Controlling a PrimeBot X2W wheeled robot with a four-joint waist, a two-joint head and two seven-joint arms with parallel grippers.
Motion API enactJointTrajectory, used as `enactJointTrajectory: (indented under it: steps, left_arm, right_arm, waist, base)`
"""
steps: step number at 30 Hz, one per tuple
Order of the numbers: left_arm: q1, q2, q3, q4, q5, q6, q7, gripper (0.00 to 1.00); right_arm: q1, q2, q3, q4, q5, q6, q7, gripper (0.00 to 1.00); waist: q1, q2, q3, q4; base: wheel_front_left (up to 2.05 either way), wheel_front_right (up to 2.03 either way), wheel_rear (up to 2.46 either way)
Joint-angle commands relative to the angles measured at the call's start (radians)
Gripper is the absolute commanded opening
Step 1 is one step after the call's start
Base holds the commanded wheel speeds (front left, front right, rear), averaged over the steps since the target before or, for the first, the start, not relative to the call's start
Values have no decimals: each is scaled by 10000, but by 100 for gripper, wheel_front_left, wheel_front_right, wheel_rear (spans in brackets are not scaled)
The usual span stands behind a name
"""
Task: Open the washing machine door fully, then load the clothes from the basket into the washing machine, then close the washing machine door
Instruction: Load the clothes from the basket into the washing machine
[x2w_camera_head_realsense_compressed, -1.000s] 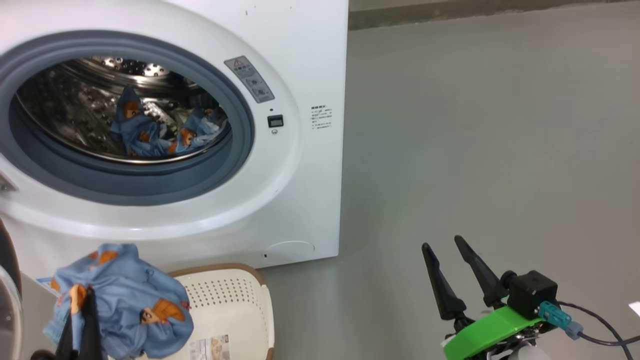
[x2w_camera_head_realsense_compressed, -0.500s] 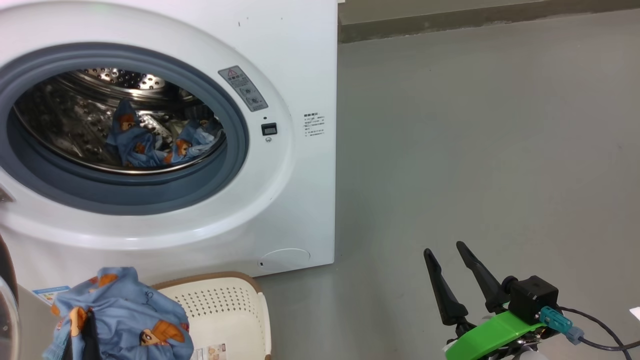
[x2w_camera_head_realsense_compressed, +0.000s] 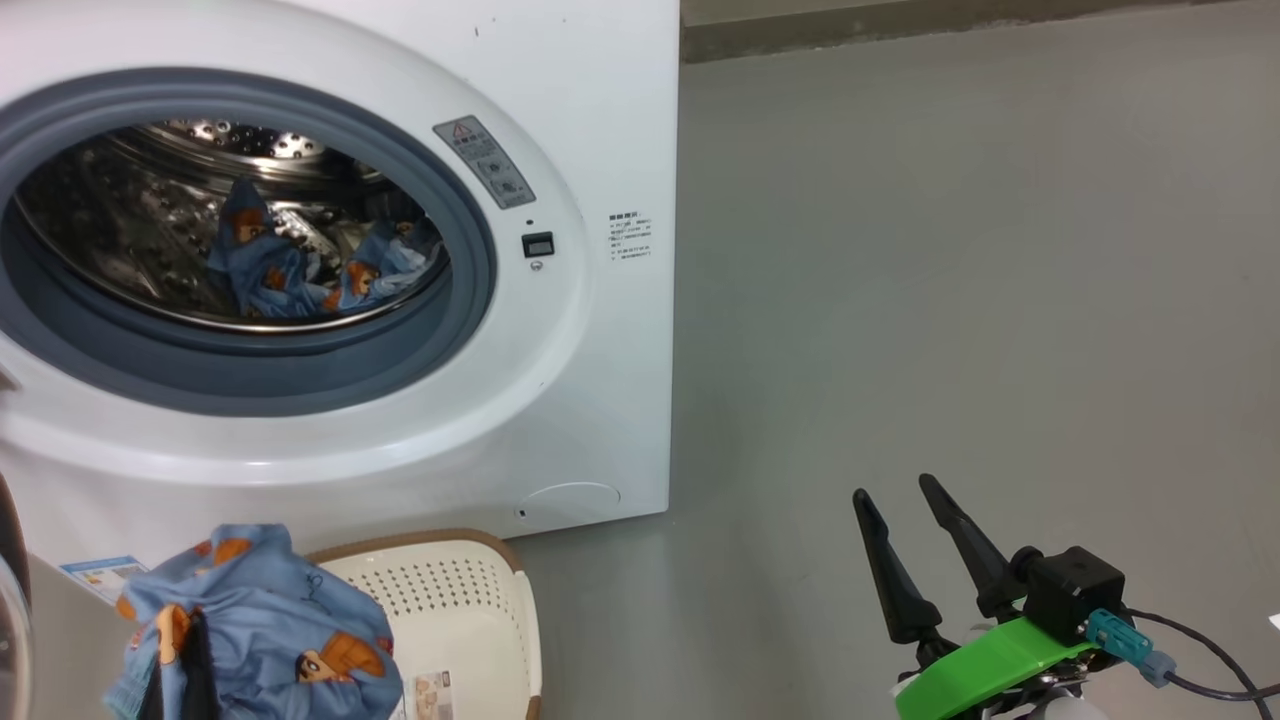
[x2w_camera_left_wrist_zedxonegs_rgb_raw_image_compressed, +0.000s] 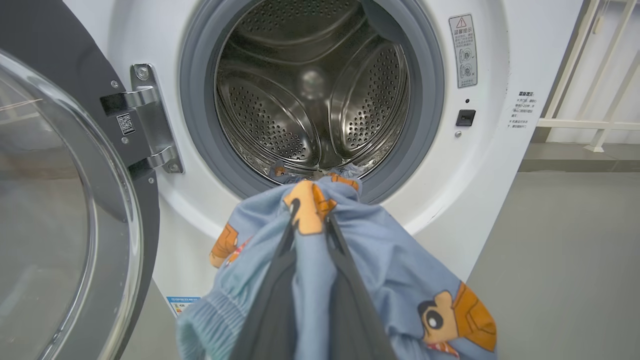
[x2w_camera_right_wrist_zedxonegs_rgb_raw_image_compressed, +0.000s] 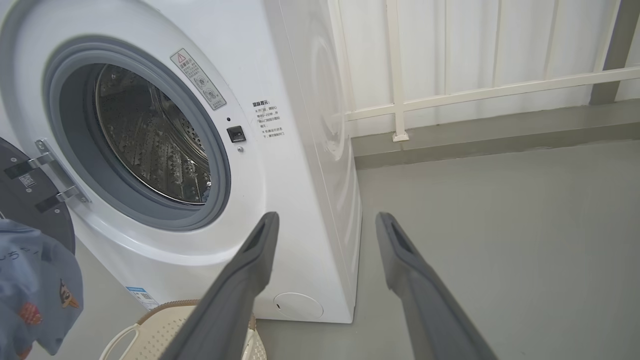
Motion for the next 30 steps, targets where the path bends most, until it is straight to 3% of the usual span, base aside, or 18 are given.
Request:
enactJointTrajectory:
  steps: [1, 13, 30]
  left_arm:
    - [-249, 98, 265, -314, -67, 36, -82, 0]
    - [-1584, 134, 206, -277, -115, -224, -82, 0]
    - [-5332, 1694, 65, 510, -763, -384, -82, 0]
  right_arm:
    - [-119, 32, 179, -291, -97, 16, -48, 100]
    - [-268, 32, -84, -529, -289, 16, -48, 100]
    - [-775, 32, -440, -1391, -855, 16, -48, 100]
  waist:
    - [0, 0, 74, 9]
    - [0, 0, 1094, -22]
    - [0, 0, 3633, -338]
  base:
    - [0, 0, 0]
    - [0, 0, 0]
    - [0, 0, 0]
